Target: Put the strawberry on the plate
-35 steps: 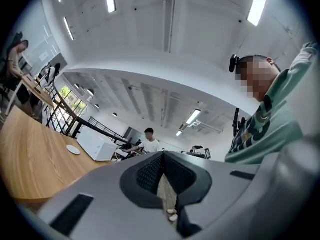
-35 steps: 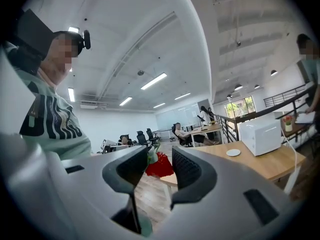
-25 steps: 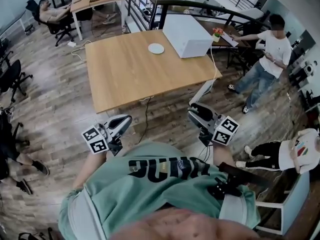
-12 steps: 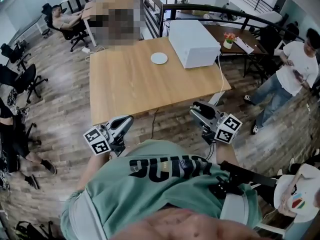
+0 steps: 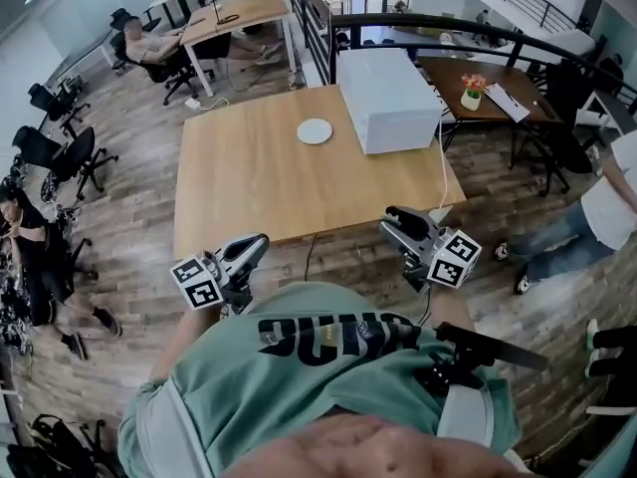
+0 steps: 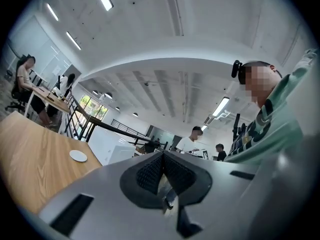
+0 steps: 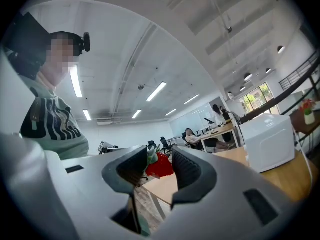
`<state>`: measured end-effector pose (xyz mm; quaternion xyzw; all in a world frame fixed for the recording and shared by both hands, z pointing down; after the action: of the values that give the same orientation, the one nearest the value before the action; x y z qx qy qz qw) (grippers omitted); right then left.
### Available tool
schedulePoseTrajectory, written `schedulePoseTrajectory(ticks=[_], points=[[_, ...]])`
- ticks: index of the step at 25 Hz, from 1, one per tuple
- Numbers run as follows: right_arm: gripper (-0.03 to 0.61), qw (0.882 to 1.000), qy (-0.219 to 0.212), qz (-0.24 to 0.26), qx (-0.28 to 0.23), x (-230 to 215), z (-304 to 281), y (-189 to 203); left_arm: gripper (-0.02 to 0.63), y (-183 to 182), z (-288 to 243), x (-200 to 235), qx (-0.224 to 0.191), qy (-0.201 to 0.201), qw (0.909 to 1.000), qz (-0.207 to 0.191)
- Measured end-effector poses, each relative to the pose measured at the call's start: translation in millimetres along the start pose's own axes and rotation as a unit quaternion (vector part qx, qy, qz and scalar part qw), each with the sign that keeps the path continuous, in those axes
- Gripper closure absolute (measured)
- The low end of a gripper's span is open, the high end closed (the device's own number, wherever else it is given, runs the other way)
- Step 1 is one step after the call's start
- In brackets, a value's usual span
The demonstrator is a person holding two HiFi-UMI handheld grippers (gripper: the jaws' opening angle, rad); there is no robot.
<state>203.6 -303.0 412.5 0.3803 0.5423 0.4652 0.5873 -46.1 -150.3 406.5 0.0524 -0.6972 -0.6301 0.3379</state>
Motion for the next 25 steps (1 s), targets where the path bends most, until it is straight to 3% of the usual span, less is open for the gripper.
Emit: schedulePoseTrajectory(ticks=[6, 14, 21, 25], points=[[0.419, 1.000, -0.004, -0.021, -0.005, -34, 5, 8, 0.611, -6, -35, 15, 0.012, -0.007, 0.9999, 0.002], [0.419, 0.999, 0.048, -0.023, 0.004, -65, -15, 13, 0.611, -10, -59, 72, 0.028, 0.037, 0.9986, 0.024], [0.419, 0.994, 0.105, -0.003, 0.009, -82, -112, 5, 0.611, -43, -46, 183, 0.016, 0.092, 0.9947, 0.042], [0.419, 0.993, 0.113, 0.014, 0.032, -93, -184, -9, 0.611, -79, -27, 240, 0.016, 0.106, 0.9938, 0.027]])
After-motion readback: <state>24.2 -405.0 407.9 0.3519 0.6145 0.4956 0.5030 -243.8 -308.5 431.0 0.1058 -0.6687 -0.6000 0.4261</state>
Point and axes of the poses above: the fingertips, and each gripper's own axes: z backward along the fingers, x to its left, y out of its underside, the point moved 3 cm from there along z, backward along the fingers, and after that the axes turned 4 degrees about -y, right-handed, at the moved point
